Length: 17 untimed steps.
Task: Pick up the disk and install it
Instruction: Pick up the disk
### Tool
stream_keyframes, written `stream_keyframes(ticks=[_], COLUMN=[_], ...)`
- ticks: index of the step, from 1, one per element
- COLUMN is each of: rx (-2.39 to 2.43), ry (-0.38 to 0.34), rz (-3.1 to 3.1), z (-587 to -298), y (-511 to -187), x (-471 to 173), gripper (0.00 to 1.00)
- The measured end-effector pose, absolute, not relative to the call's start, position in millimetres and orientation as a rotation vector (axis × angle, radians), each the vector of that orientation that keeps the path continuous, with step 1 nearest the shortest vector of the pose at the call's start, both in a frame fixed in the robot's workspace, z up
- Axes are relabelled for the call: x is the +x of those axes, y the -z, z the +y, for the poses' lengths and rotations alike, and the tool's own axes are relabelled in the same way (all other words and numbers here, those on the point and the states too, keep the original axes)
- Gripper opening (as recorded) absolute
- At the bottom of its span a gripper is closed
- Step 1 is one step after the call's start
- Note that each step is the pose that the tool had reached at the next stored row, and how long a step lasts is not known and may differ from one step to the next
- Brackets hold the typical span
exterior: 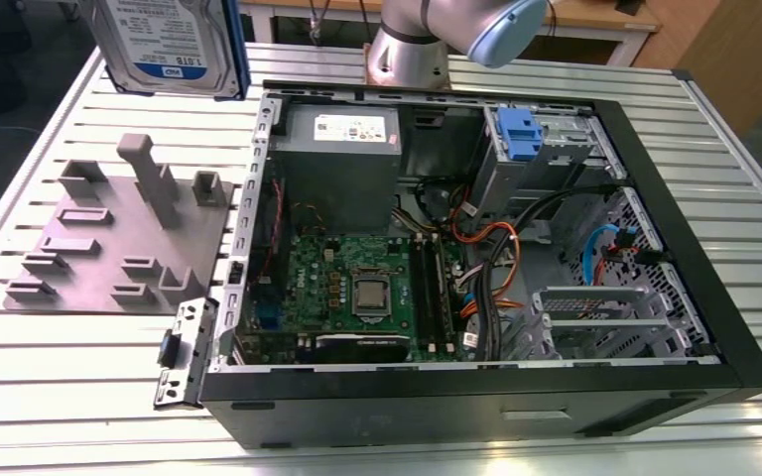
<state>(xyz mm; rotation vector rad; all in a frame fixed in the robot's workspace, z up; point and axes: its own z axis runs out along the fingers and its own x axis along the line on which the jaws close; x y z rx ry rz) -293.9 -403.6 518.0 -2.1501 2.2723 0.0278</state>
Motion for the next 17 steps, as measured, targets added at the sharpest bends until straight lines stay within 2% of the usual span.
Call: stream_keyframes(ticks=[17], rx=[-2.15], ry=[-0.028], rz=[2.272], z=[-403.6], y=[-518.1], x=[-292.4], gripper=[0.36])
